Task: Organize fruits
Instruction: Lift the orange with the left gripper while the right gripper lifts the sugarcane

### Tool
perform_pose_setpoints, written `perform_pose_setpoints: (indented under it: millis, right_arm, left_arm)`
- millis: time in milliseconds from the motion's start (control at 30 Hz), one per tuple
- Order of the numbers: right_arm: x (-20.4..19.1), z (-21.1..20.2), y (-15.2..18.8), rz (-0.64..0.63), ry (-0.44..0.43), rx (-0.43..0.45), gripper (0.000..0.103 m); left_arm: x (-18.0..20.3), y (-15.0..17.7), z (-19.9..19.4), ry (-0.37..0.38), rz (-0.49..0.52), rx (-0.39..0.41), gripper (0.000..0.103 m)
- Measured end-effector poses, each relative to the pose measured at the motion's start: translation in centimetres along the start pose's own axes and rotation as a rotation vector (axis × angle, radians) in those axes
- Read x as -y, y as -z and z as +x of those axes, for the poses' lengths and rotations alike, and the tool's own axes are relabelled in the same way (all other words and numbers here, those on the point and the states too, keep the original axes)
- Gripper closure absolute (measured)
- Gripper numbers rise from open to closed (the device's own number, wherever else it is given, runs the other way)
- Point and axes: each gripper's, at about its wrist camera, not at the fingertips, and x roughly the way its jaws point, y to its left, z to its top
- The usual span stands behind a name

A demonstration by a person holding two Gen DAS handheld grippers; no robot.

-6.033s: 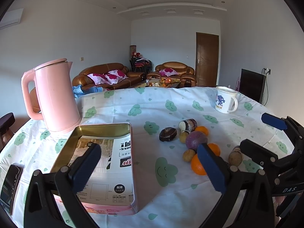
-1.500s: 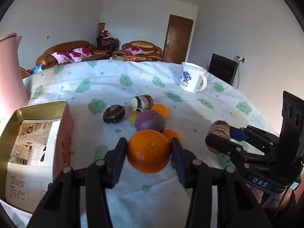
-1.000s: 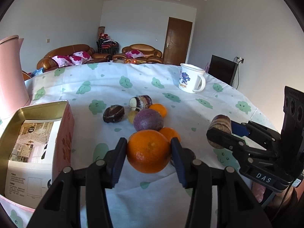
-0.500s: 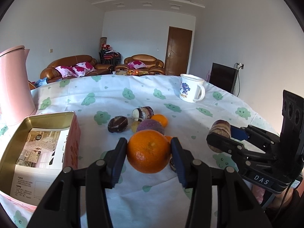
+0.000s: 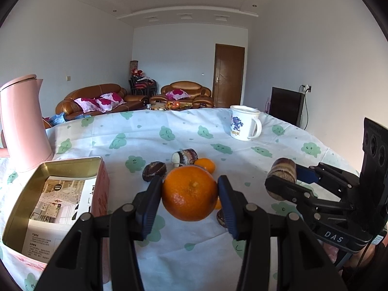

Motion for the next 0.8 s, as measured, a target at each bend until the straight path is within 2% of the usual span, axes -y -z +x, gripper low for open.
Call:
perform_pose_setpoints:
  millis: [800]
  right_arm:
    - [-0.4,-1.3,0.2,-0.027,-0.010,0.084,0.065]
  left_arm:
    - [0.5,-0.6,-1.9,-0.080,0.060,0.115,0.054]
